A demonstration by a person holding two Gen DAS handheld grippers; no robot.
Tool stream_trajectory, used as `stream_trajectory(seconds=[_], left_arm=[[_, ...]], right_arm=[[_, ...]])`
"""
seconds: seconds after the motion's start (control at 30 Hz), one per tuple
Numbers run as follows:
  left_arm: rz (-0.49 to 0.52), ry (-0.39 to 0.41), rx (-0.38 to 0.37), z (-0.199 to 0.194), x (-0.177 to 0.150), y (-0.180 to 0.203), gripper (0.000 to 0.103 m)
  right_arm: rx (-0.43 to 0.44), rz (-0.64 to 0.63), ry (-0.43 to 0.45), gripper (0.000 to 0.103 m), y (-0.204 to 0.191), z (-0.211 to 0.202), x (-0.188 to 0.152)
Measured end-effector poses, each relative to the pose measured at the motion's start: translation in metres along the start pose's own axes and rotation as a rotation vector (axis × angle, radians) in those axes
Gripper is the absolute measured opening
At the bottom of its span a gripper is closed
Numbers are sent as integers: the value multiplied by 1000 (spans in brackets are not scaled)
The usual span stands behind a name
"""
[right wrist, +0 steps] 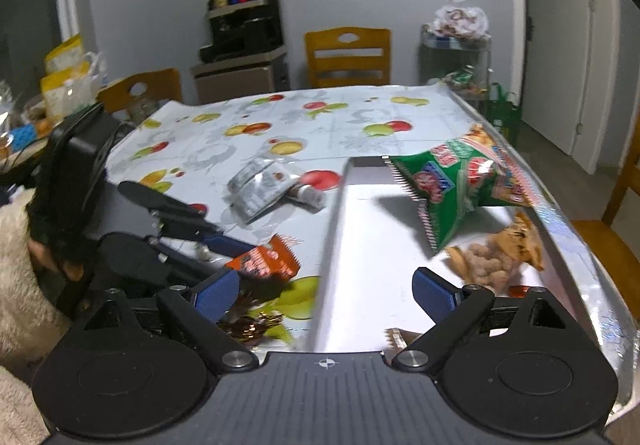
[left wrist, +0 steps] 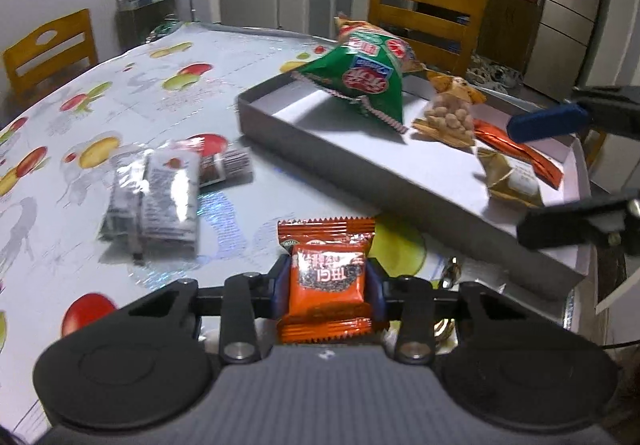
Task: Organize snacks
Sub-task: 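Grasp the orange candy packet with left tool while right tool grasps brown chocolate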
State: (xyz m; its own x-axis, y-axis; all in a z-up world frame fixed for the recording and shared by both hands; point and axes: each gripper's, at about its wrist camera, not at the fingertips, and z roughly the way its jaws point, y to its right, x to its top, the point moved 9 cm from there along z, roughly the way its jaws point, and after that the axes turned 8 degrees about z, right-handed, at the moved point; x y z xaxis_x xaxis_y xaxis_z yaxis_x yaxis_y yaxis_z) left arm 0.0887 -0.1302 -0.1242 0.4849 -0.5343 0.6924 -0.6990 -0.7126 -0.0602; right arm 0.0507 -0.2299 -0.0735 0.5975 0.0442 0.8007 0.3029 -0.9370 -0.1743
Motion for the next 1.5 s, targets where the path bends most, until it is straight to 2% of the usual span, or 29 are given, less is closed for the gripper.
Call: stream_trajectory(seconds=[0.07,0.23,0.37,0.63,0.77,0.93,1.37,1.5], left_arm=[[-12,-1,17,-5,-5,-6,38],[-51,3,63,-19,-20,-19,38],[-66,13,95,-28,-29,-25,38],[-81,54,109,-35,-39,-28,38],[-88,83,106,-35,-40,-29,38],[-97,111,101,-36,-43,-30,38],[-133,130,88,-39,-46,-37,38],[-141,134,82,-39,-46,-37,38]], right_arm=[[13,-28,-15,89,-10,2,-3],[48,-63,-96,68,-32,14,-17],[45,-89,-132,63,-43,19,-24],[17,-139,-227,46,-56,29,-40],[5,-135,-269,45,-59,37,-46],[4,-122,-289,45,-64,48,-47],[-3,-158,-239,45,-80,66,-41],[-19,-184,-208,21,-82,69,-39]])
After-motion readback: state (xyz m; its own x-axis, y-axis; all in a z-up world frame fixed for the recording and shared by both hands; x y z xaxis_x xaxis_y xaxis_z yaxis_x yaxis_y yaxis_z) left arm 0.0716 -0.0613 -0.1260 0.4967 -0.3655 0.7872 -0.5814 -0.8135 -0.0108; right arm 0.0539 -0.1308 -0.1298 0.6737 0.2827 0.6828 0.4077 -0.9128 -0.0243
